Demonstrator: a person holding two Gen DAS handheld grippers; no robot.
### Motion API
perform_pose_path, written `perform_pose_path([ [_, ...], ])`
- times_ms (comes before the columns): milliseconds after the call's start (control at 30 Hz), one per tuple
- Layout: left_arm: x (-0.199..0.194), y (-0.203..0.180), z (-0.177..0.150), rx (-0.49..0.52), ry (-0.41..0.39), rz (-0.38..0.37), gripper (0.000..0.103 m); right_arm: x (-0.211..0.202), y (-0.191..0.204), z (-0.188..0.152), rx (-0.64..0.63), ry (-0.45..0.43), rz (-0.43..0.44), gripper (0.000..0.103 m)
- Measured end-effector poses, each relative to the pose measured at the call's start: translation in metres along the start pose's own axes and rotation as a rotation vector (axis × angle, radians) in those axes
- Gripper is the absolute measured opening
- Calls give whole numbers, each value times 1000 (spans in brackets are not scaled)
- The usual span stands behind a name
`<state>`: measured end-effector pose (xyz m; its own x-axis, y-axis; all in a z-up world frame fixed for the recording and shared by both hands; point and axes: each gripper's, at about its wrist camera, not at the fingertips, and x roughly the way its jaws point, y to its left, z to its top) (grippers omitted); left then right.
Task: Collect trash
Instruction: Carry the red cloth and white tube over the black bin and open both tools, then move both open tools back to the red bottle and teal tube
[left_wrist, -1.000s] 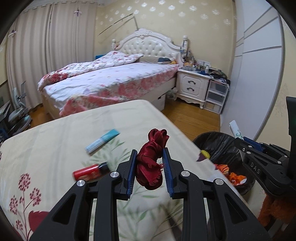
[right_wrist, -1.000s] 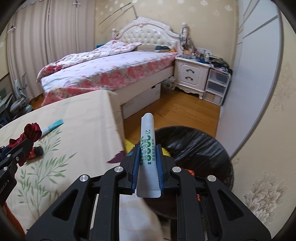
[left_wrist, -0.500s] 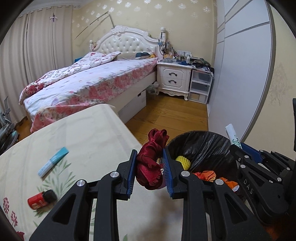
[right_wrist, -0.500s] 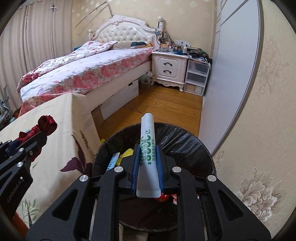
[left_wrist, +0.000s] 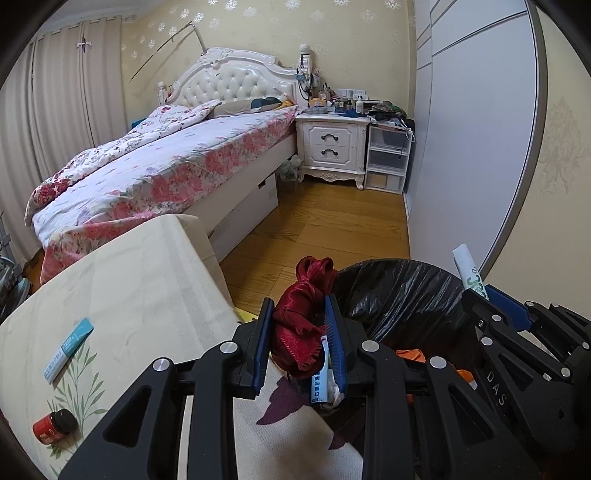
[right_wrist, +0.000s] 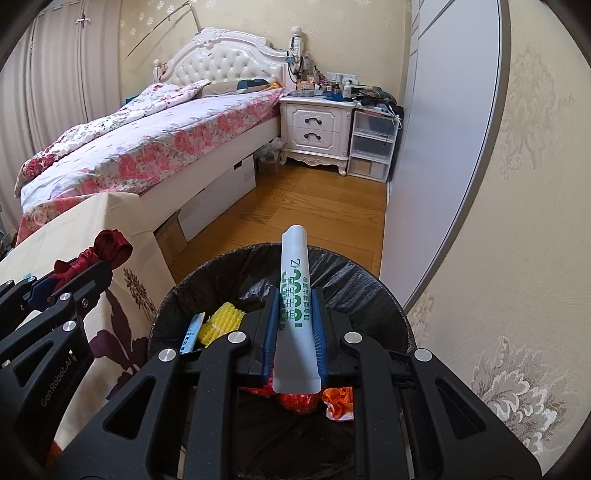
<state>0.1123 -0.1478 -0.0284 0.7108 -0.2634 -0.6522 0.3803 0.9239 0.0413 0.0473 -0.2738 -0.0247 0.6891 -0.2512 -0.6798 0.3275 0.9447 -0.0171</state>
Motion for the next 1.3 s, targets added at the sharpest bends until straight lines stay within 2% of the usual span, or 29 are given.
perform_pose_path([
  [233,9,-6,3,18,17,2,31,3,-4,-1,18,-2,-9,19],
  [300,11,-6,3,14,20,5,38,4,-6,-1,25,-2,-14,23],
  [333,11,-6,4,11,19,7,46,4,-6,-1,29,-5,-16,33],
  [367,11,-5,4,7,18,7,50,3,-7,-2,31,-12,-23,38],
  [467,11,-4,4,4,14,11,63,2,-7,-1,33,-14,-29,40],
  [600,11,-4,4,5,11,17,73,0,-10,-1,40,-22,-41,44],
  [667,10,-4,4,9,6,24,76,-1,-12,-1,42,-29,-49,51],
  [867,5,0,2,19,-3,53,78,-6,-14,0,43,-38,-62,59],
  [1067,-8,18,-6,-9,9,74,79,-13,-10,-2,37,-35,-41,61],
  [1300,-34,51,-32,-59,33,127,79,-24,10,-8,13,-14,40,61],
])
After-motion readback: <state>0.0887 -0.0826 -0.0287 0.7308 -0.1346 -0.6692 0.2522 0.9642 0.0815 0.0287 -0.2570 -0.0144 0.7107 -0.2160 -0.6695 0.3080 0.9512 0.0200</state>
